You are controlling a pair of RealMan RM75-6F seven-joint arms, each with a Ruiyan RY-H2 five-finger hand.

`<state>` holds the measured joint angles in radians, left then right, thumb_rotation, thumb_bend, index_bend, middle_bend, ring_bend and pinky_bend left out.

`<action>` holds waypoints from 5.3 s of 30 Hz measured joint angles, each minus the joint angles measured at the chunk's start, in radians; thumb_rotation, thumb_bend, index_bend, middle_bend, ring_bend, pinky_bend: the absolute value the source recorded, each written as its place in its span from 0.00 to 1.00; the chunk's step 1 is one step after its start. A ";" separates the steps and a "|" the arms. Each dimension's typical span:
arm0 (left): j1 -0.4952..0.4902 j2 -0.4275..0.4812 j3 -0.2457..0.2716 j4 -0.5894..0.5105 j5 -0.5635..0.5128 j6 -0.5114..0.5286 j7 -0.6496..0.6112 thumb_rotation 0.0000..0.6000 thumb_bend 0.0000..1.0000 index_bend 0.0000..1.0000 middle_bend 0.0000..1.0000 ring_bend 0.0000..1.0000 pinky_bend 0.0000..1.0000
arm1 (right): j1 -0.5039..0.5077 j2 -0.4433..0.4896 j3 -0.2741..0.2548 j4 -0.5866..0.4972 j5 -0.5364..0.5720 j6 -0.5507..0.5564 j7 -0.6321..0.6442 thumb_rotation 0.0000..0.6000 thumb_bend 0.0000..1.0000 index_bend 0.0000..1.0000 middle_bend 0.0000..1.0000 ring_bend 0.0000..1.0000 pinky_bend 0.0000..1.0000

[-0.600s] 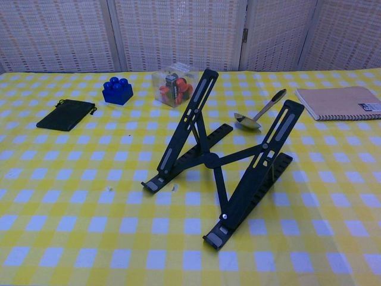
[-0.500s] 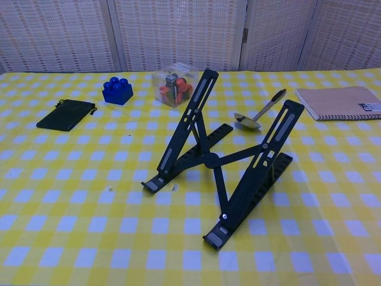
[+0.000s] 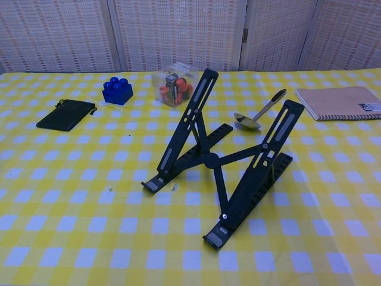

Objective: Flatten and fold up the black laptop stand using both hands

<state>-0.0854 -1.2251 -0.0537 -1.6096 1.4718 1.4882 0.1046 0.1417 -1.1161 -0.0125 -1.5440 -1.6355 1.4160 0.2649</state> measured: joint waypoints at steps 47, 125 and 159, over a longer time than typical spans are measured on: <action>-0.141 0.003 -0.004 0.142 0.056 -0.154 -0.285 1.00 0.29 0.19 0.16 0.09 0.00 | 0.391 -0.288 -0.008 0.086 -0.009 -0.368 1.040 1.00 0.34 0.00 0.00 0.05 0.00; -0.147 0.014 0.027 0.110 0.043 -0.149 -0.301 1.00 0.29 0.19 0.17 0.09 0.00 | 0.571 -0.423 -0.277 0.136 -0.174 -0.263 1.538 1.00 0.34 0.00 0.00 0.03 0.00; -0.143 0.020 0.029 0.107 0.034 -0.147 -0.300 1.00 0.29 0.19 0.17 0.09 0.00 | 0.827 -0.347 -0.116 0.171 -0.061 -0.551 1.445 0.38 1.00 0.00 0.08 0.11 0.00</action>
<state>-0.2288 -1.2051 -0.0244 -1.5027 1.5062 1.3414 -0.1952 0.9692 -1.4627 -0.1287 -1.3732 -1.6962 0.8652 1.7101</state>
